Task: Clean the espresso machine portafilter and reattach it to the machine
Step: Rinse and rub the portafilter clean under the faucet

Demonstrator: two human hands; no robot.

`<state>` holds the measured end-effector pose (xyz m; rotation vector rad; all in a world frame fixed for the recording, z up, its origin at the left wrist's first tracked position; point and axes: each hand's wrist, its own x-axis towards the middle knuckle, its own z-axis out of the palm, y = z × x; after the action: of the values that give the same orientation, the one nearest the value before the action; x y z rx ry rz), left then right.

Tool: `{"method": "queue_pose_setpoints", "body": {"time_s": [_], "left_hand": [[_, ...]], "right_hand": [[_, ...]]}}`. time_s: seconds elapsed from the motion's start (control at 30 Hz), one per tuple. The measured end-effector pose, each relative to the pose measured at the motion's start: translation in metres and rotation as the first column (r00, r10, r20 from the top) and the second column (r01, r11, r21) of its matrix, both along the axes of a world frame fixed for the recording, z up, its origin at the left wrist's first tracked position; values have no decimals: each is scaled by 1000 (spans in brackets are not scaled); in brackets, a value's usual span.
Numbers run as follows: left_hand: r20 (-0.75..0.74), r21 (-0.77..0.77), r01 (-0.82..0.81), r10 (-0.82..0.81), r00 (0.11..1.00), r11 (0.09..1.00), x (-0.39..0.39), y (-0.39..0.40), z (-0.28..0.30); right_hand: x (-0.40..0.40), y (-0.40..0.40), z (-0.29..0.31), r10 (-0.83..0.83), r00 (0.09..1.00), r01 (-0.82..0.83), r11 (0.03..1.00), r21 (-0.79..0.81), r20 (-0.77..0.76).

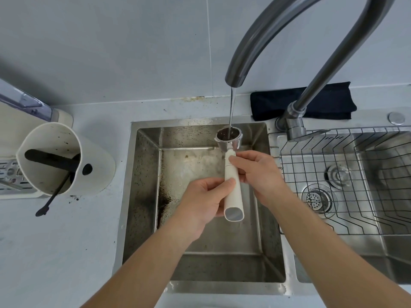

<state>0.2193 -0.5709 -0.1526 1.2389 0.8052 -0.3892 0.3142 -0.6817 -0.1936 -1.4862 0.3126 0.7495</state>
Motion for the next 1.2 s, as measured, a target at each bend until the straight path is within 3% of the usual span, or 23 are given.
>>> {"method": "queue_pose_setpoints", "body": {"time_s": [0.33, 0.67, 0.9, 1.2], "left_hand": [[44, 170, 24, -32, 999, 985, -5, 5, 5], [67, 342, 92, -122, 990, 935, -7, 14, -4], [92, 351, 101, -141, 986, 931, -4, 18, -22], [163, 300, 101, -156, 974, 949, 12, 18, -45]], "right_hand": [[-1, 7, -6, 37, 996, -27, 992, 125, -76], [5, 14, -7, 81, 996, -74, 981, 179, -32], [8, 15, -2, 101, 994, -107, 981, 160, 44], [14, 13, 2, 105, 970, -103, 994, -21, 221]]}}
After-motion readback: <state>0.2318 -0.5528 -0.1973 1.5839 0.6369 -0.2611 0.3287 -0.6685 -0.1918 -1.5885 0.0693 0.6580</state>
